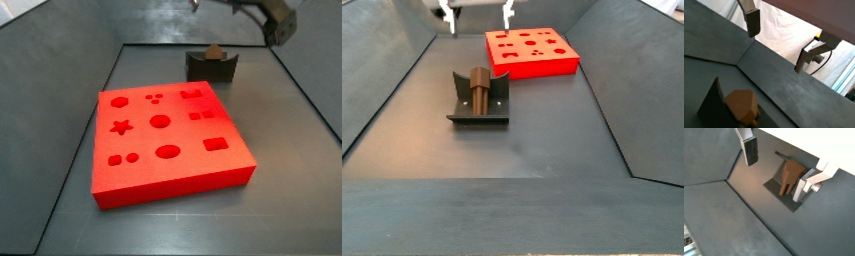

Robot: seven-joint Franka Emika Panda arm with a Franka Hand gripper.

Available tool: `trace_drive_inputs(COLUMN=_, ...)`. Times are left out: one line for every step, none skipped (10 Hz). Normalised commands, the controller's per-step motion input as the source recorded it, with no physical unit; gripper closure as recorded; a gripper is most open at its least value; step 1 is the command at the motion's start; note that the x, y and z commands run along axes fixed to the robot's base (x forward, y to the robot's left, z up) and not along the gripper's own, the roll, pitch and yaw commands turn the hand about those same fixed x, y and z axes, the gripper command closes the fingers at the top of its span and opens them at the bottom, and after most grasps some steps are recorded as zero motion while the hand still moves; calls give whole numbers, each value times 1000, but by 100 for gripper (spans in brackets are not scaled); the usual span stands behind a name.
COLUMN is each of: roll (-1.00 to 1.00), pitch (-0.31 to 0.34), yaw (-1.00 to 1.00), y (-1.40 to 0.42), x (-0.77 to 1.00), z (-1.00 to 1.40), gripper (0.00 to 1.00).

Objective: Pick up the 3 prong object. Move up. Rotate the 3 prong object. Place the 3 prong object on the fixture. Regrasp the 3 prong object. Move to above the board. Insert the 3 prong object.
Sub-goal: Regrasp the 3 prong object.

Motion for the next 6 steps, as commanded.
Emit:
trace_drive_inputs(roll=111, pitch=-28, yaw=155, y=47, x=85, z=-1000, gripper=0)
trace_drive_inputs(roll=100, pitch=-57, yaw=126, y=41, x=95, z=-1000, gripper=0)
trace_drive_inputs(roll=92, pitch=-75, yaw=104, y=38, x=103, z=-1000, gripper=0)
trace_drive_inputs(roll=77, pitch=-88, yaw=71, y=30, x=114, z=-1000, gripper=0)
trace_drive_inputs(roll=72, pitch=-95, yaw=59, y=28, x=119, z=-1000, gripper=0)
trace_drive_inputs(roll=63, pitch=-98, yaw=21, y=19, x=110, z=-913, gripper=0)
